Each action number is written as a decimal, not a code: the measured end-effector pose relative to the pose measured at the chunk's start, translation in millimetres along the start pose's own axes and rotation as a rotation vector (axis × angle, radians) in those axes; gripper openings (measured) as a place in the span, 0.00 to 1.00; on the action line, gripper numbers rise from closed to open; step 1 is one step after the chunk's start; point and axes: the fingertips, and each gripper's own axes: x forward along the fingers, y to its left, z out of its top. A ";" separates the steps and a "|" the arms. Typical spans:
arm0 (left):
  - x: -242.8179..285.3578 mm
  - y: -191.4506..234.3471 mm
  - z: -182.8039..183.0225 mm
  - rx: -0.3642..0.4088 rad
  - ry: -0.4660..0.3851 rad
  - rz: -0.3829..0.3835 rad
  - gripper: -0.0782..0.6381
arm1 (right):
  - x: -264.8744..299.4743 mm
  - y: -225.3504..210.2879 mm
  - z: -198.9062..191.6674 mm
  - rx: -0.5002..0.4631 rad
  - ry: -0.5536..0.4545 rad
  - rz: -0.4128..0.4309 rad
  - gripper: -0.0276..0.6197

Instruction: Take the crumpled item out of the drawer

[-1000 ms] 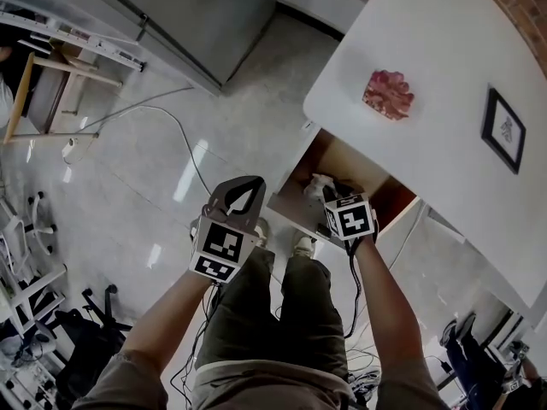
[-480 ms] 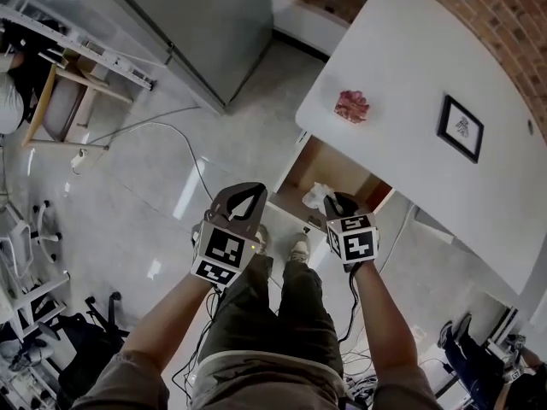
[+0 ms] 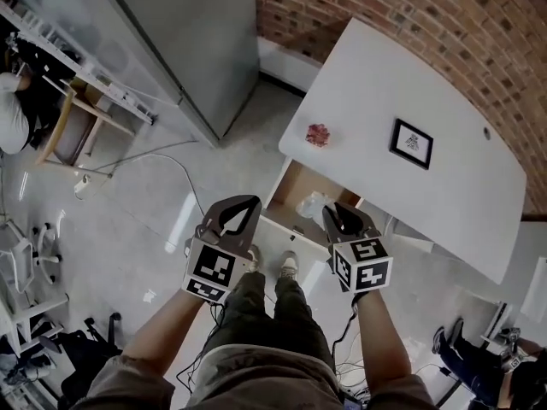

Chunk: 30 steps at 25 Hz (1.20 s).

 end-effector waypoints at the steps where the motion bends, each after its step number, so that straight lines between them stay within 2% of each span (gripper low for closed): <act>1: -7.6 -1.2 12.7 0.009 -0.015 0.000 0.11 | -13.6 3.6 13.7 -0.008 -0.025 0.001 0.19; 9: -77.8 -5.3 120.2 0.066 -0.181 0.016 0.11 | -117.2 43.6 113.5 -0.066 -0.225 0.030 0.19; 17: -138.7 -6.2 199.9 0.153 -0.323 0.038 0.11 | -208.0 78.7 189.9 -0.170 -0.444 0.029 0.19; 22: -172.9 -9.5 224.5 0.170 -0.375 0.052 0.11 | -257.9 97.3 219.9 -0.181 -0.554 0.020 0.19; 26: -189.9 -15.4 236.1 0.205 -0.396 0.044 0.11 | -288.8 105.5 230.5 -0.182 -0.632 -0.021 0.19; 30: -201.4 -18.3 240.7 0.155 -0.409 0.038 0.11 | -307.1 112.9 228.4 -0.166 -0.672 -0.040 0.19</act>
